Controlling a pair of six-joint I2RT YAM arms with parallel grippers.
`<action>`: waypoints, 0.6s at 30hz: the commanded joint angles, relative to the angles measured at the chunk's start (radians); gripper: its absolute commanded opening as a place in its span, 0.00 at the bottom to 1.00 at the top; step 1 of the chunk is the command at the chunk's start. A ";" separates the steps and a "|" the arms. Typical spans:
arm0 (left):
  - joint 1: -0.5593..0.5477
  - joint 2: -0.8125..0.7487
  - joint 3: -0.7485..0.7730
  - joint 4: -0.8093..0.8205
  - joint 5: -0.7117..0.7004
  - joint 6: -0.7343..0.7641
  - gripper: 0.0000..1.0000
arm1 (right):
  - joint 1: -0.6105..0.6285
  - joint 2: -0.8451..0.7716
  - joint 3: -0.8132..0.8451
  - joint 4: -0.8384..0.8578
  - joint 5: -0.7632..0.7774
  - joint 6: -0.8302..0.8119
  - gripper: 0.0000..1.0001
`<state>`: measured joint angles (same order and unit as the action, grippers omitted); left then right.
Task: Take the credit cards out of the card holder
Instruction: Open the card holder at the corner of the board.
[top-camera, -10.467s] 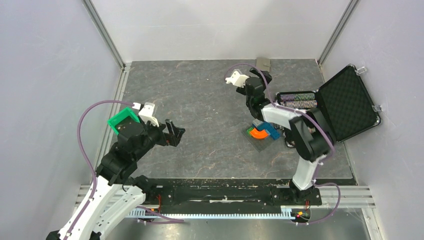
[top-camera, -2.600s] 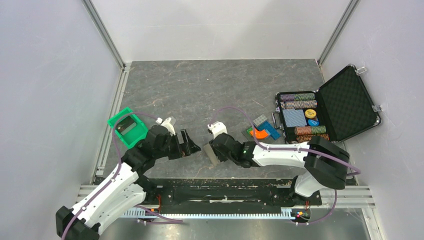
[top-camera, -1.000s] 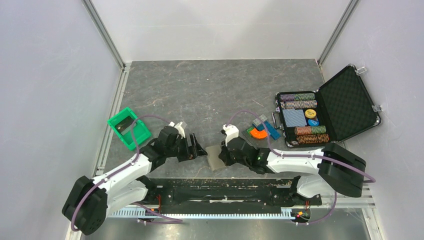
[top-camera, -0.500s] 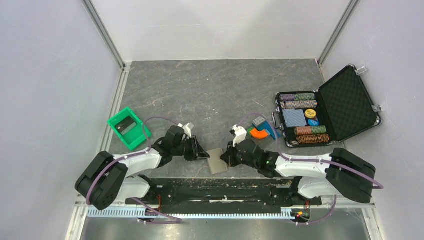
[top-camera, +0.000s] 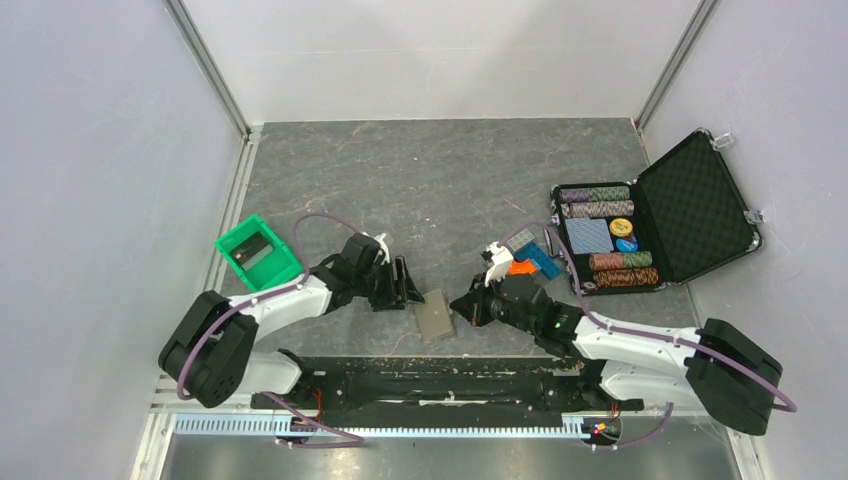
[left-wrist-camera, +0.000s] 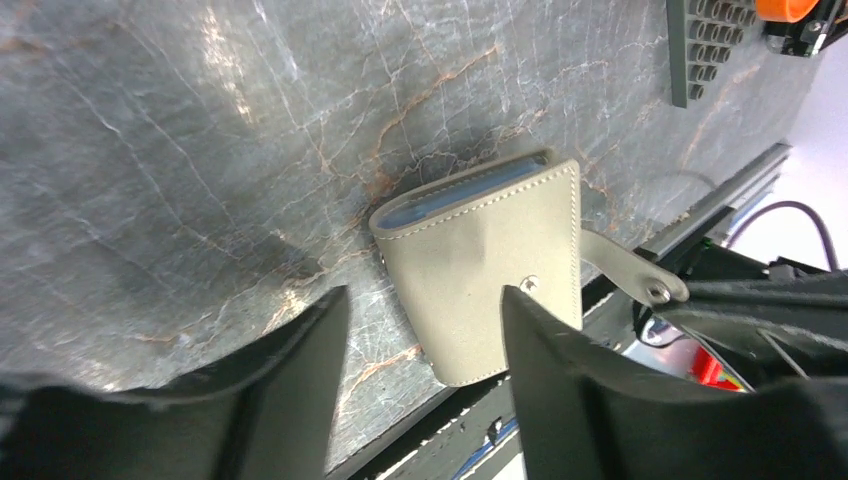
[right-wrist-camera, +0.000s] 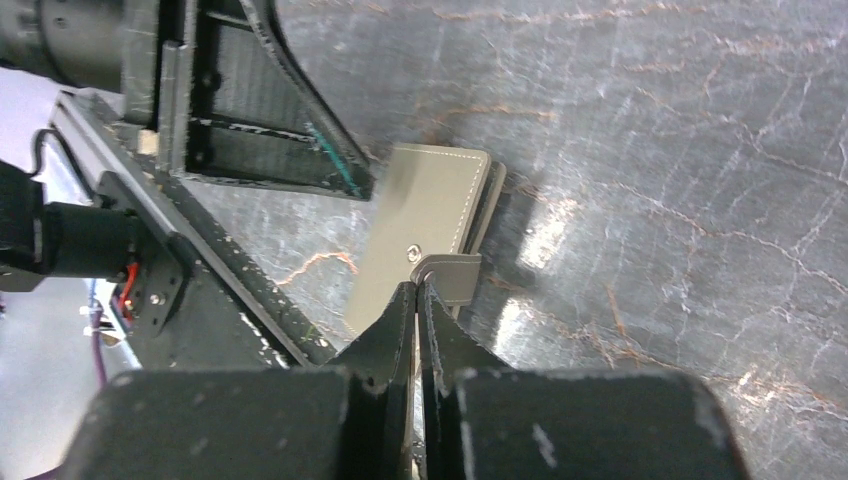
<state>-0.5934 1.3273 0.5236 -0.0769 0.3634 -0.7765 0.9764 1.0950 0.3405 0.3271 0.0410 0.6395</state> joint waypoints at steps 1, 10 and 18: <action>-0.033 -0.070 0.091 -0.141 -0.075 0.083 0.75 | -0.004 -0.041 0.030 0.065 -0.076 0.010 0.00; -0.099 -0.083 0.123 -0.113 -0.017 0.051 0.86 | -0.003 -0.037 0.032 0.170 -0.126 0.082 0.00; -0.103 -0.058 0.134 -0.136 -0.030 0.066 0.81 | -0.004 -0.056 0.023 0.149 -0.107 0.084 0.00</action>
<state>-0.6918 1.2560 0.6228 -0.1925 0.3351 -0.7460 0.9756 1.0695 0.3405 0.4301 -0.0746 0.7120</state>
